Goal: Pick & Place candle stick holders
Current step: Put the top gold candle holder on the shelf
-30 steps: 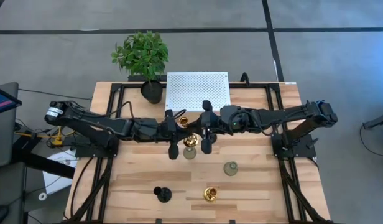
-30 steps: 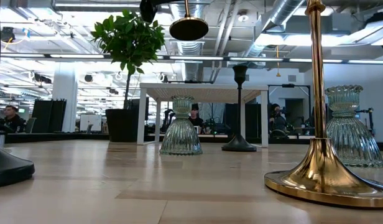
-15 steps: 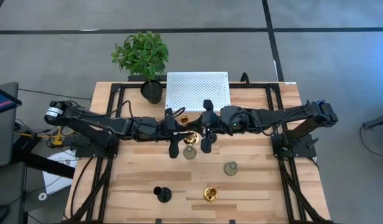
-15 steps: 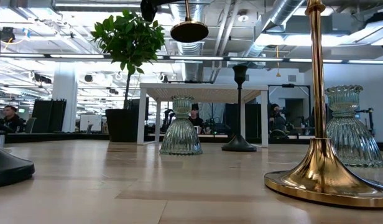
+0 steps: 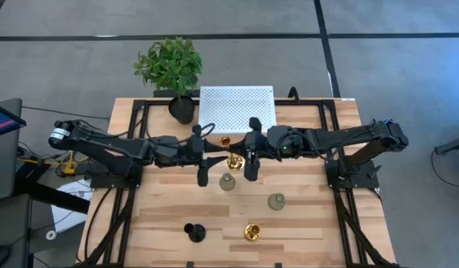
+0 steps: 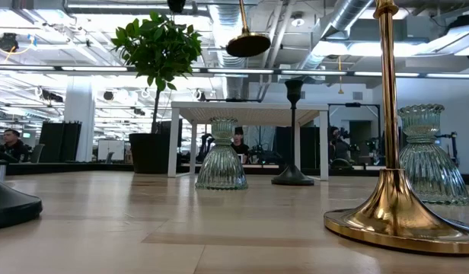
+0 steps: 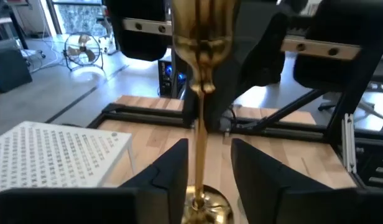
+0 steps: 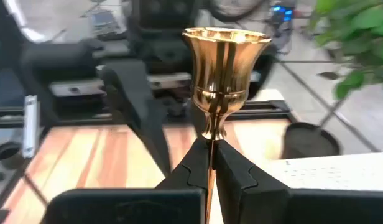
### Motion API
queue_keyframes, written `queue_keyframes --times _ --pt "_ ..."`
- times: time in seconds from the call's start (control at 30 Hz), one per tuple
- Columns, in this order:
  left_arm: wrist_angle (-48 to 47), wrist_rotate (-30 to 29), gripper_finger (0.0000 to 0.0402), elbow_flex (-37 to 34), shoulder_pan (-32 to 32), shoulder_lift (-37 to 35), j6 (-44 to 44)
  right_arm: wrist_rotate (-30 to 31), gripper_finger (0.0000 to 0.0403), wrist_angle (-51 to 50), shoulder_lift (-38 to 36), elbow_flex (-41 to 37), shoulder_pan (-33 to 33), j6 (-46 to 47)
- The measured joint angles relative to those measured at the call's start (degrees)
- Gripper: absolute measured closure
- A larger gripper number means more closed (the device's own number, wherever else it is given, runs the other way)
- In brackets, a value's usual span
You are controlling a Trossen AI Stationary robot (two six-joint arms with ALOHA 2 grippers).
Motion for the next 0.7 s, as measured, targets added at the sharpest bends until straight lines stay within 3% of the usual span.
queue_keyframes --times 0.33,0.53,0.7 --pt "-1.28 0.15 0.0254 0.00 -0.04 -3.94 0.11 6.38 0.0403 -6.02 -5.51 -0.25 -2.09 -1.56" --pt "-2.72 0.67 0.0264 -0.02 -0.44 -4.77 0.11 11.65 0.0403 -4.17 -9.81 -4.52 -3.12 -2.89" --pt "-2.99 0.82 0.0275 -0.04 -1.08 -5.20 0.11 12.48 0.0403 1.07 -13.62 -10.84 -5.75 -2.40"
